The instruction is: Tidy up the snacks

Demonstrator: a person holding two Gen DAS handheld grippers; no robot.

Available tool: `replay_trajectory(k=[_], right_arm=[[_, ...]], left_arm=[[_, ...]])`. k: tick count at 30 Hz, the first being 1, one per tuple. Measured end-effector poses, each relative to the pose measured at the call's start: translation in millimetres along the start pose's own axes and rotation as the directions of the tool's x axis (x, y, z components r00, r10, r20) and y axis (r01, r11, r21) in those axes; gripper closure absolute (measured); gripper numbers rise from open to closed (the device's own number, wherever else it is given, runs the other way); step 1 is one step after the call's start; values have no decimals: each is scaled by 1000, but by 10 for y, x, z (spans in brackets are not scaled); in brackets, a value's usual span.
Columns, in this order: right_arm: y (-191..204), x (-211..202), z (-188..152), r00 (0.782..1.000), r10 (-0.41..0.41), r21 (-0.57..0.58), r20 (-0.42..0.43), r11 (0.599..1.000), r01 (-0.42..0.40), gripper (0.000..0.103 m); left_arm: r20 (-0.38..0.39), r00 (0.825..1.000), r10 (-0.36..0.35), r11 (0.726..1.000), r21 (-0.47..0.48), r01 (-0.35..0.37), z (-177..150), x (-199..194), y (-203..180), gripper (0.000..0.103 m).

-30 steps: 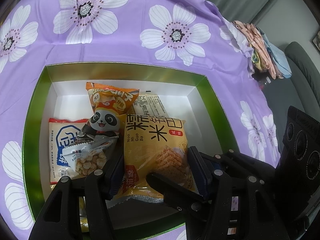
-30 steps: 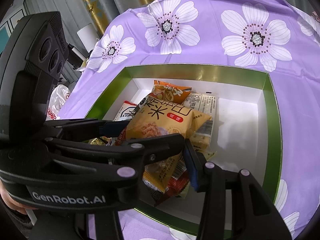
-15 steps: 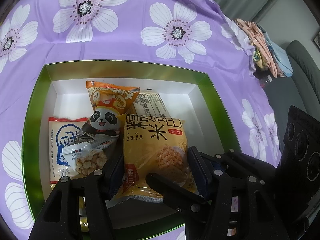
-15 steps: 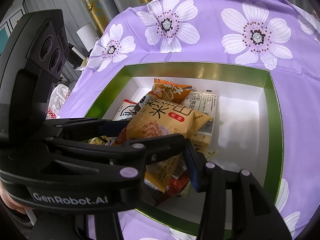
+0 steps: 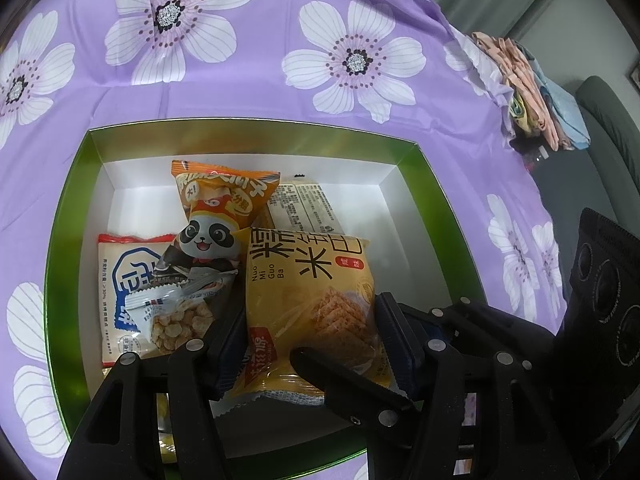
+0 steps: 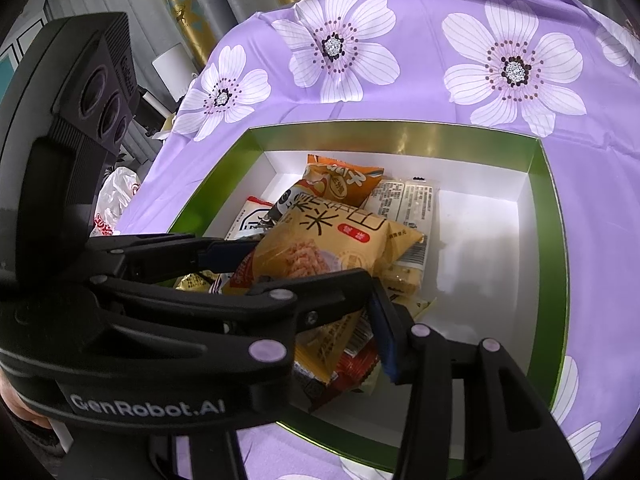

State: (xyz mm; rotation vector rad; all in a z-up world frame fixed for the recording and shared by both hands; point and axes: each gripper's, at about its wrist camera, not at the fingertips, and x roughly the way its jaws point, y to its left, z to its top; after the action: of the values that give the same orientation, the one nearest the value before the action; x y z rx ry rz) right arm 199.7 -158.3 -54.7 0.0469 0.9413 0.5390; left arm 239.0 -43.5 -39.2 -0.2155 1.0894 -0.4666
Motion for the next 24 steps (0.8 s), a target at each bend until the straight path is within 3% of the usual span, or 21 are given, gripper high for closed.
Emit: replay_trajectory(k=[14, 24], right_arm=[[14, 13, 3, 1000, 1, 6, -12, 1000, 0, 52], [33, 35, 14, 1000, -7, 3, -26, 1000, 7, 46]], left_arm=[[-7, 1000, 13, 1000, 4, -13, 19, 15, -24, 42], [-14, 1000, 22, 1000, 19, -21, 15, 9, -54, 34]])
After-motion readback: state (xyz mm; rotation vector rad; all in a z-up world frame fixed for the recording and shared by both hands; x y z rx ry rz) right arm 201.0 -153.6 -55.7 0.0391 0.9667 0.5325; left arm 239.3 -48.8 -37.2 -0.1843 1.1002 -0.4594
